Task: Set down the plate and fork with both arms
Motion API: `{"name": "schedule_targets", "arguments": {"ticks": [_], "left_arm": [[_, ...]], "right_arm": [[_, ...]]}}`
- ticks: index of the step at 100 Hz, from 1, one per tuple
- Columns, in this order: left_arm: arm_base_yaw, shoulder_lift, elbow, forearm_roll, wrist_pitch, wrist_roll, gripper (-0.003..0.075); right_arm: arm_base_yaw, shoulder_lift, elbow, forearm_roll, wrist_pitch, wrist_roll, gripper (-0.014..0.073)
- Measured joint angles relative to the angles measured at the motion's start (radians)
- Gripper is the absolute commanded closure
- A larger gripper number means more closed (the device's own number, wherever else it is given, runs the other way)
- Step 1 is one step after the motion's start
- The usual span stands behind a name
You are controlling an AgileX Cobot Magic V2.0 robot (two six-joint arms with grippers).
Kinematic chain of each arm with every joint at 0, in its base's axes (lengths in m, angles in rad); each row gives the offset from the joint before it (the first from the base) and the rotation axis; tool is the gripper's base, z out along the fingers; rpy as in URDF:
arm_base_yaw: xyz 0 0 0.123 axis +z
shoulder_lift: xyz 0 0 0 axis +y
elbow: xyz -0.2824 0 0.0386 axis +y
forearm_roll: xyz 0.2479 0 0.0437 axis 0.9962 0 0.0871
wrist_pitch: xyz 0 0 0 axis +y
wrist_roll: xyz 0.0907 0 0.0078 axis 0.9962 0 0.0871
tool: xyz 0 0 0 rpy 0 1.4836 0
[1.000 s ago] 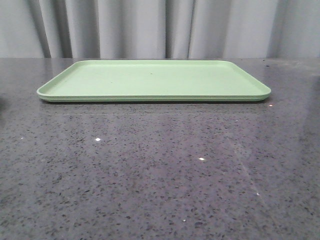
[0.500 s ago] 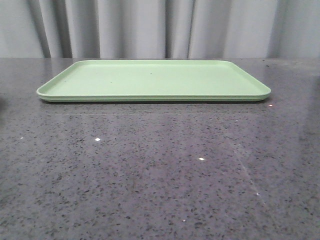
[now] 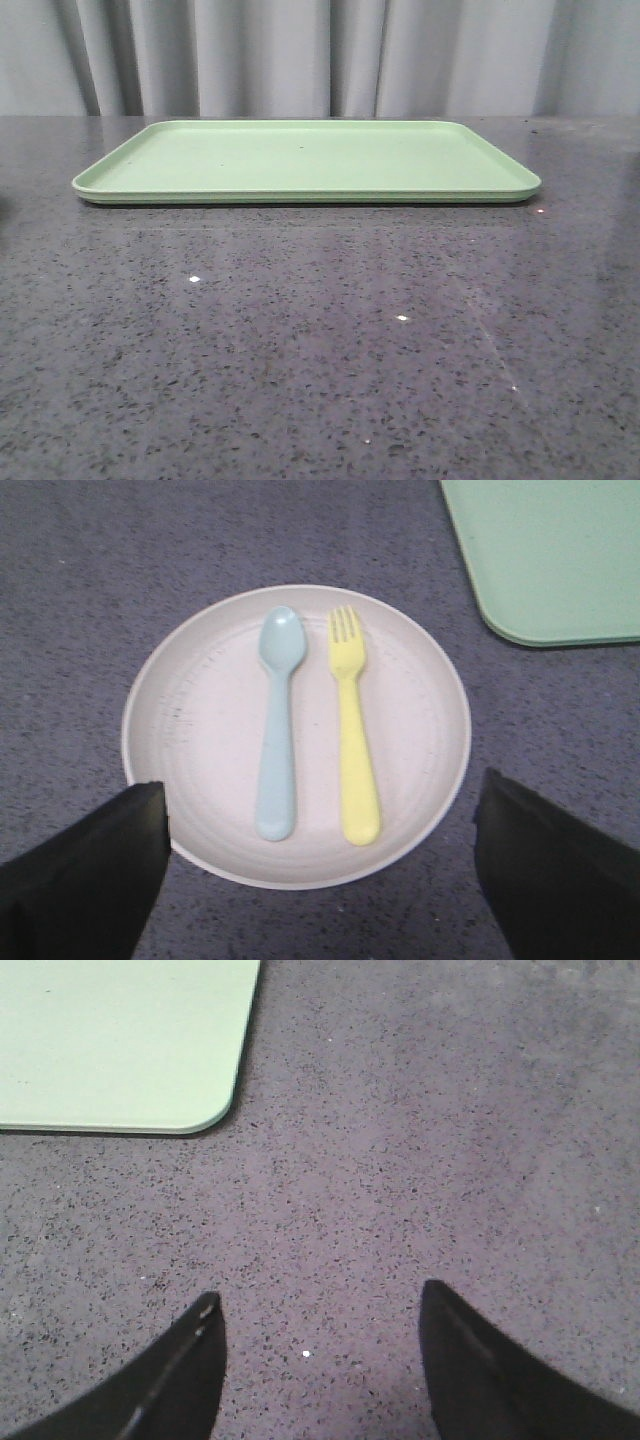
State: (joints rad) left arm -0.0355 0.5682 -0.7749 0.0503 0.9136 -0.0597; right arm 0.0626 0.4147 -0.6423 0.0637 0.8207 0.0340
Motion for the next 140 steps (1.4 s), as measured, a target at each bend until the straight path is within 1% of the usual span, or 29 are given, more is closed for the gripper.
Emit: {"name": "schedule_targets", "arguments": {"ticks": [13,34,48,59,66,78,97,107,121,140], "left_arm": [[0.000,0.046,-0.052,0.076,0.011,-0.009,0.0134],[0.003,0.155,-0.083,0.137,0.011,-0.009,0.0134],[0.050,0.238,-0.083,0.139,-0.012,-0.009,0.0134],[0.116,0.296,-0.083,0.135,-0.047,-0.009,0.0134],[0.161,0.326,-0.083,0.109,-0.076,-0.004,0.0134],[0.244,0.374,-0.083,0.011,-0.113,0.060,0.0134],[0.396,0.472,-0.083,-0.205,-0.148,0.231,0.0134],[0.460,0.532,-0.096,-0.282,-0.151,0.297,0.0134],[0.486,0.616,-0.148,-0.339,-0.151,0.357,0.0134],[0.487,0.734,-0.216,-0.355,-0.145,0.373,0.0134]], "right_arm": [[0.000,0.000,0.000,0.000,-0.002,0.000,0.0155],[0.000,0.000,0.000,0.002,-0.002,0.000,0.0155],[0.000,0.000,0.000,0.002,-0.002,0.000,0.0155],[0.000,0.000,0.000,0.002,-0.002,0.000,0.0155],[0.000,0.000,0.000,0.002,-0.002,0.000,0.0155],[0.000,0.000,0.000,0.002,-0.002,0.000,0.0155],[0.000,0.000,0.000,0.002,-0.002,0.000,0.0155],[0.000,0.000,0.000,0.002,-0.002,0.000,0.0155],[0.000,0.000,0.000,0.002,-0.002,0.000,0.0155],[0.000,0.000,0.000,0.002,-0.002,0.000,0.0155]]}}
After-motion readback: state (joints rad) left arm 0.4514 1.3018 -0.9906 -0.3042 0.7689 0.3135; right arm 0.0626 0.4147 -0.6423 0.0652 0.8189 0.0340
